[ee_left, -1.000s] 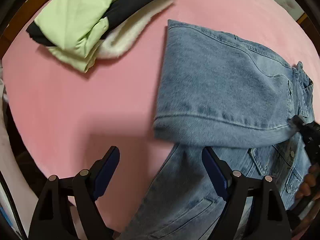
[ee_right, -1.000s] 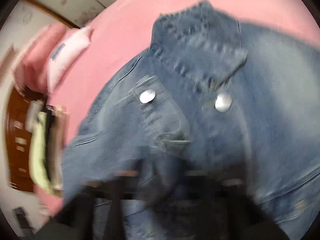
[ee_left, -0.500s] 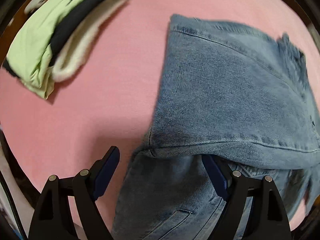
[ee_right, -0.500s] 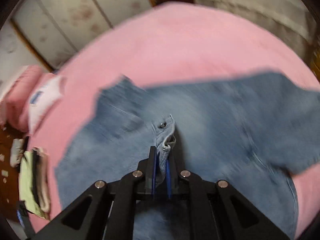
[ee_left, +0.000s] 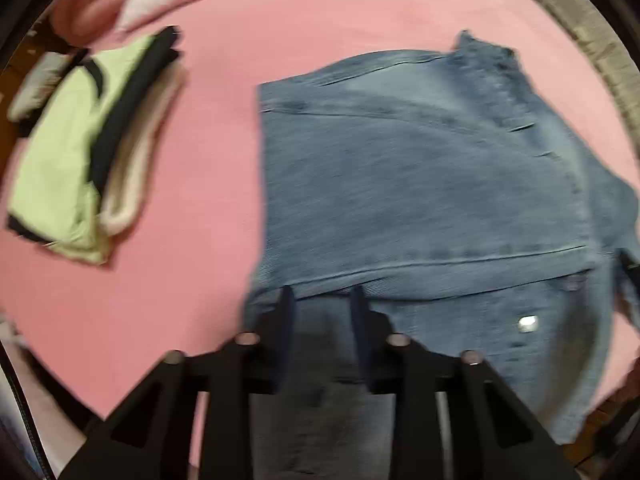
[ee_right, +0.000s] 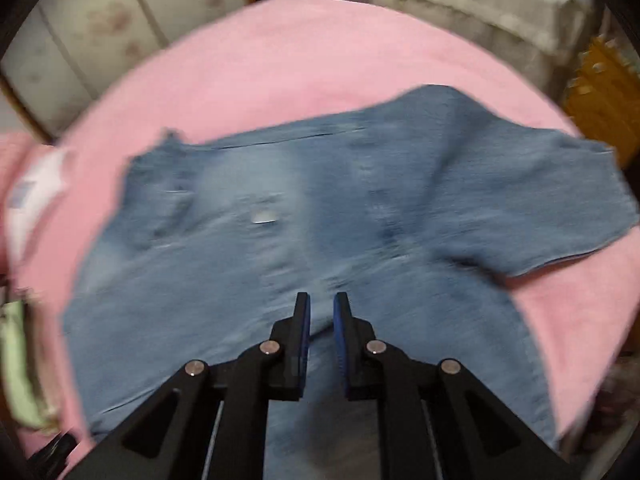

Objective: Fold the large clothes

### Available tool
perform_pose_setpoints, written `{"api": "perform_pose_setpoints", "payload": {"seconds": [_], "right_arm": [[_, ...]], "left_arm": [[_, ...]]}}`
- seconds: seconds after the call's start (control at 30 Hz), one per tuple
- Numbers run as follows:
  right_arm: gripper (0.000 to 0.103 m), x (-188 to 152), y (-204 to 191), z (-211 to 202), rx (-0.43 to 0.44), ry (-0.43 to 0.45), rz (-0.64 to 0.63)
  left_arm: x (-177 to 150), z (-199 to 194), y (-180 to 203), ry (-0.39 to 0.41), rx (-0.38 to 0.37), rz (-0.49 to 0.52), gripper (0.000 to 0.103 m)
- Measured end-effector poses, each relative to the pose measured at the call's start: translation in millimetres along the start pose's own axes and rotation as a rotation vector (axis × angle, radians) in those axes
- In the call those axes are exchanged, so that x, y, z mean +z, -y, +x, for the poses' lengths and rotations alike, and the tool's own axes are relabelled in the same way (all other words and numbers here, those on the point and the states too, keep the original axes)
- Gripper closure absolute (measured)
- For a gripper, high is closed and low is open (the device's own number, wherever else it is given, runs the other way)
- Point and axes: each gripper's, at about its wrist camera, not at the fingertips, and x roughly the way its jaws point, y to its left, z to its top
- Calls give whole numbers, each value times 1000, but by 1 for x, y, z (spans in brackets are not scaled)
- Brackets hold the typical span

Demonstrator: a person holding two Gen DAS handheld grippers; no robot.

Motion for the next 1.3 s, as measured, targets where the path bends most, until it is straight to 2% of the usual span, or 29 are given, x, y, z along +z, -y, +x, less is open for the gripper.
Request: {"api": "perform_pose_setpoints", "payload": {"seconds": [0.07, 0.1, 0.17, 0.2, 0.23, 0.27, 0.33, 0.4, 0.43, 0.47, 0.5, 0.53, 0.57, 0.6, 0.63, 0.7, 0.73, 0.77, 0.8, 0.83, 0.9, 0.97, 1.0, 1.03, 1.07, 1.13, 1.23, 1.27, 1.3], "right_arm": [[92, -5, -21, 9, 187, -80, -28], [92, -12, -41, 20, 318, -164, -60], [98, -24, -71, 37, 462, -278, -121], [100, -36, -97, 53, 544, -354, -180], [100, -39, -111, 62, 563, -393, -216], [100, -49, -132, 82, 546, -450, -291], [103, -55, -143, 108, 429, -487, -347], [103, -43, -127, 117, 466, -480, -259], [103, -29, -106, 109, 406, -372, -216], [103, -17, -83, 99, 294, -249, -202], [103, -8, -55, 92, 180, -165, -161], [103, -2, -35, 89, 77, -127, -119], [103, 8, 7, 83, 81, -91, -10], [103, 12, 25, 85, 184, -124, 55], [103, 15, 34, 86, 234, -159, 90], [102, 20, 24, 74, 71, -119, 8], [102, 22, 13, 70, 35, -99, -37], [102, 22, 5, 69, 96, -102, -64], [102, 21, -12, 69, 227, -126, -62], [102, 18, -21, 71, 285, -144, -57], [102, 7, -68, 89, 479, -262, -91], [101, -8, -111, 107, 562, -331, -176], [102, -16, -142, 114, 592, -329, -286], [102, -18, -162, 120, 563, -283, -368], [102, -17, -177, 125, 491, -222, -433], [102, -11, -186, 133, 371, -161, -465], [103, 35, -149, 153, 277, -126, -290], [103, 43, -134, 152, 262, -117, -245], [103, 53, -112, 150, 146, -79, -200]], "left_arm": [[18, 13, 9, -26, -66, -19, 92], [29, 25, 13, -42, -80, -38, 92], [43, 50, 20, -89, -97, -81, 92], [46, 67, 22, -121, -78, -117, 92], [45, 76, 23, -147, -54, -131, 92], [46, 92, 22, -183, -18, -147, 92], [44, 102, 18, -192, 5, -166, 92], [42, 100, 10, -175, 41, -168, 92], [39, 97, 3, -159, 65, -175, 93], [36, 94, -3, -150, 71, -187, 93], [33, 94, -10, -144, 63, -204, 96], [31, 94, -16, -141, 43, -217, 98], [29, 94, -20, -139, 32, -223, 98], [28, 93, -22, -132, 24, -227, 98], [28, 90, -21, -125, 36, -227, 98], [27, 82, -17, -110, 68, -210, 98], [29, 76, -9, -91, 60, -187, 98], [32, 71, -2, -77, 26, -169, 98], [37, 67, 7, -61, -30, -144, 98], [43, 65, 17, -47, -76, -118, 98], [59, 65, 34, -21, -128, -64, 98], [81, 75, 47, -15, -114, -29, 97], [96, 82, 51, -16, -111, -29, 97], [111, 87, 52, -17, -117, -36, 97], [126, 92, 52, -12, -120, -49, 97], [148, 110, 46, -3, -53, -61, 97], [166, 134, 26, -55, 176, -59, 94], [167, 139, 14, -75, 175, -87, 94], [167, 142, 5, -78, 155, -104, 94]]}}
